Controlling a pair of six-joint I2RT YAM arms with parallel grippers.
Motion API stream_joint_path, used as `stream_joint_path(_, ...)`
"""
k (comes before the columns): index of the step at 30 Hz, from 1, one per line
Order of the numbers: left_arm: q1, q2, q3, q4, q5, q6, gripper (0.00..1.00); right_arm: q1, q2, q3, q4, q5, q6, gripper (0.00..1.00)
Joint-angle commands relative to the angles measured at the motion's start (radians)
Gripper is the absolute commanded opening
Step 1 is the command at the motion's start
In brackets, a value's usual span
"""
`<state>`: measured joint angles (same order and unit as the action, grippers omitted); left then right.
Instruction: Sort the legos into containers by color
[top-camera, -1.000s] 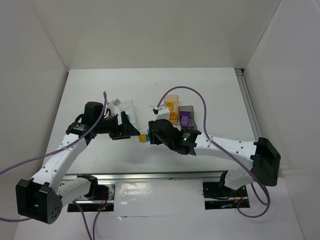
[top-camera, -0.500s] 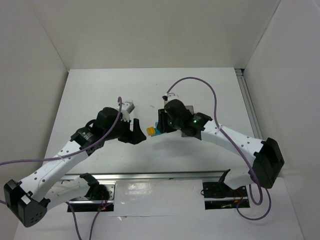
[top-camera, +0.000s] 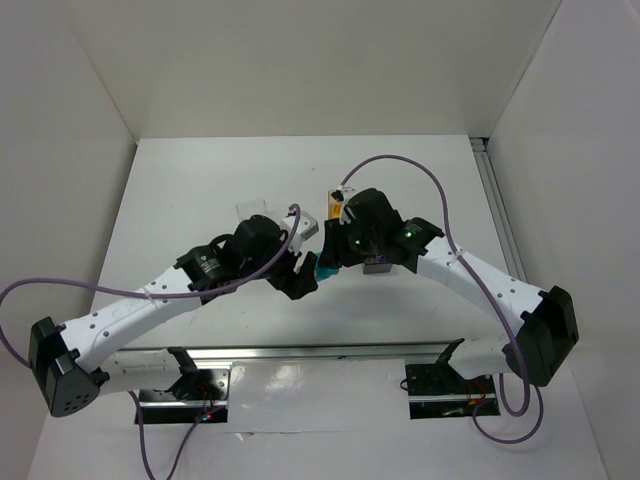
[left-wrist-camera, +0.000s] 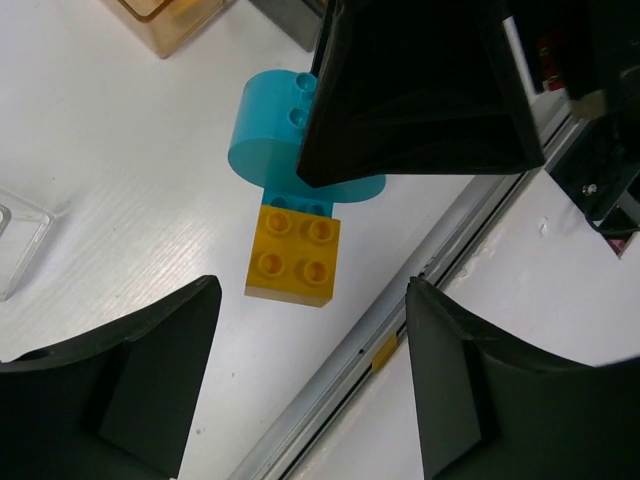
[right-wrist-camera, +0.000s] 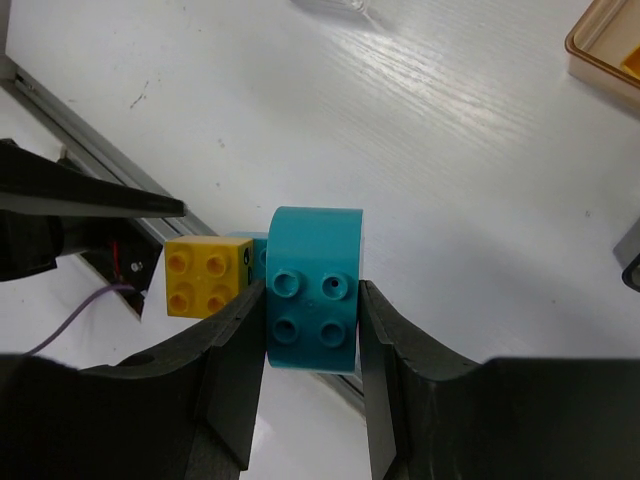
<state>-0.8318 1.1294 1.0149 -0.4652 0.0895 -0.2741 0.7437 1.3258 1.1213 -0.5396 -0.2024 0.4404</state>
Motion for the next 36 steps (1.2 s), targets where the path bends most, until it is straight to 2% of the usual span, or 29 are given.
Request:
stream_joint_path(1,-0.016,0.027,0.042,-0.007,-0.053,0.061,0.82,-0.021,-0.039,0.012,-0.007,-0.078,-0.029,0.32)
stream_joint_path(10,-0.027,0.027,0.042,0.017,-0.065,0.081,0.74,-0.03,-0.039,0.021,-0.007,-0.107,-0.039,0.32)
stream_joint_path(17,-0.027,0.058,0.051,0.049,-0.033,0.09,0.59,-0.03,-0.028,0.049,-0.016,-0.126,-0.048,0.32)
stream_joint_path(19,-0.027,0.047,0.051,0.062,-0.033,0.09,0.52,-0.03,-0.019,0.049,-0.016,-0.126,-0.057,0.32)
stream_joint_path(20,-0.027,0.047,0.051,0.062,-0.019,0.09,0.41,-0.03,-0.019,0.049,-0.016,-0.126,-0.057,0.32)
stream_joint_path(23,-0.027,0.038,0.051,0.062,0.004,0.09,0.23,-0.03,-0.019,0.049,-0.016,-0.126,-0.057,0.32)
stream_joint_path(24,-0.027,0.038,0.051,0.062,0.004,0.09,0.13,-0.03,-0.019,0.049,-0.007,-0.126,-0.057,0.32)
stream_joint_path(25,-0.027,0.038,0.051,0.062,0.004,0.09,0.13,-0.03,-0.019,0.049,-0.007,-0.115,-0.048,0.32)
stream_joint_path(27,-0.036,0.038,0.06,0.062,0.013,0.09,0.01,-0.021,-0.019,0.049,-0.017,-0.051,-0.048,0.3)
stream_joint_path(32,-0.036,0.052,0.103,0.059,0.042,0.09,0.0,-0.007,0.013,0.049,0.0,-0.035,-0.037,0.3)
stream_joint_path(36,-0.036,0.061,0.08,0.059,0.029,0.075,0.0,-0.016,0.07,0.061,0.013,-0.06,-0.062,0.3)
